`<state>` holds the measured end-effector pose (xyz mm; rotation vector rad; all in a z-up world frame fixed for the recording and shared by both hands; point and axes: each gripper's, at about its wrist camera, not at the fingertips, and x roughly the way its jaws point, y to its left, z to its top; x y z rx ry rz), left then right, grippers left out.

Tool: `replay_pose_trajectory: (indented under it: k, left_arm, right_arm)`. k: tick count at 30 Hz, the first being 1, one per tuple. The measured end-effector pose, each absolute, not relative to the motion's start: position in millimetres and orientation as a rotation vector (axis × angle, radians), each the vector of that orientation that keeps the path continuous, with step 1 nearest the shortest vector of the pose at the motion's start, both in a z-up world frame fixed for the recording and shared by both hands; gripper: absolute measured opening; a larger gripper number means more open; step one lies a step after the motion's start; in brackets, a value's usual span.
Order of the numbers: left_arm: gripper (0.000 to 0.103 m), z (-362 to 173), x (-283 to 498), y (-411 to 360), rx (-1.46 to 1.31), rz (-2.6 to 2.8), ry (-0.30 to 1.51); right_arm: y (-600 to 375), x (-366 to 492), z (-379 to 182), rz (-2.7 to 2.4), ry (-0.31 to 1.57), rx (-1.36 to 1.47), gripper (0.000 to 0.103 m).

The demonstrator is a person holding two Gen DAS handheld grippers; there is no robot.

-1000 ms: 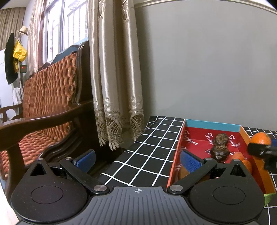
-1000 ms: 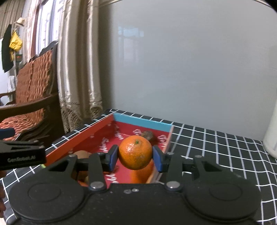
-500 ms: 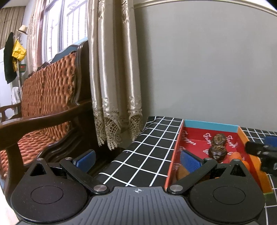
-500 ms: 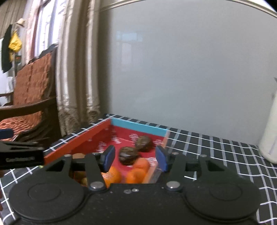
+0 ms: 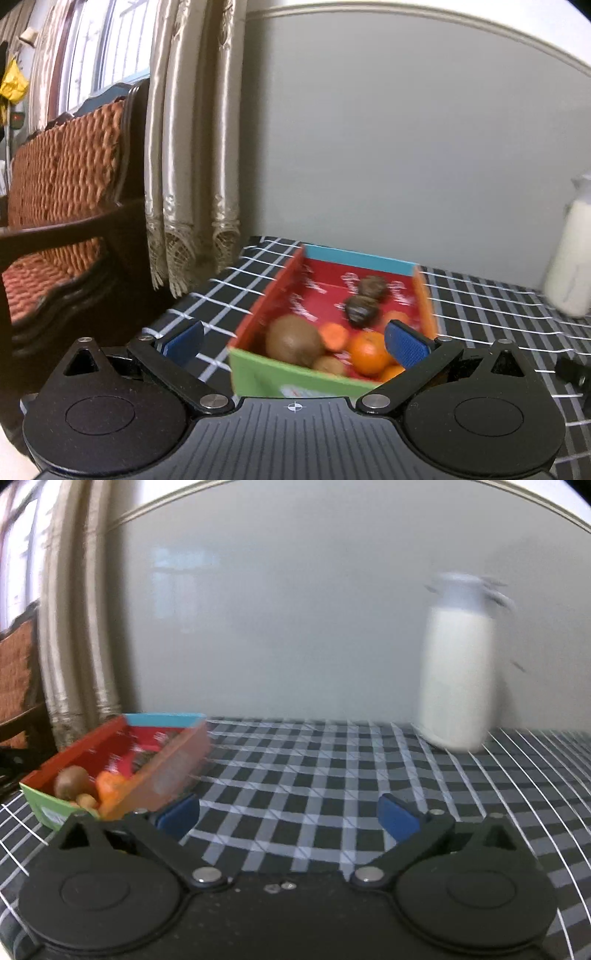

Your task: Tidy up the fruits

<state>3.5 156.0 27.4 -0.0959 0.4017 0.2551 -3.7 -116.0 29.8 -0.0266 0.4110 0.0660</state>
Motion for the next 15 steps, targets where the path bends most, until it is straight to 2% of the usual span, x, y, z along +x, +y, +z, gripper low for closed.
replay_pose_trajectory:
  k: [8, 15]
  left_arm:
    - [0.103, 31.0, -55.5, 124.8, 0.001, 0.194, 0.432]
    - [0.103, 16.2, -82.0, 104.3, 0.08, 0.202, 0.32]
  right_arm:
    - [-145.2, -71.7, 24.6, -0.041, 0.325, -0.067, 0.103]
    - [-160.5, -69.4, 29.1, -0.067, 0.291, -0.037, 0.103]
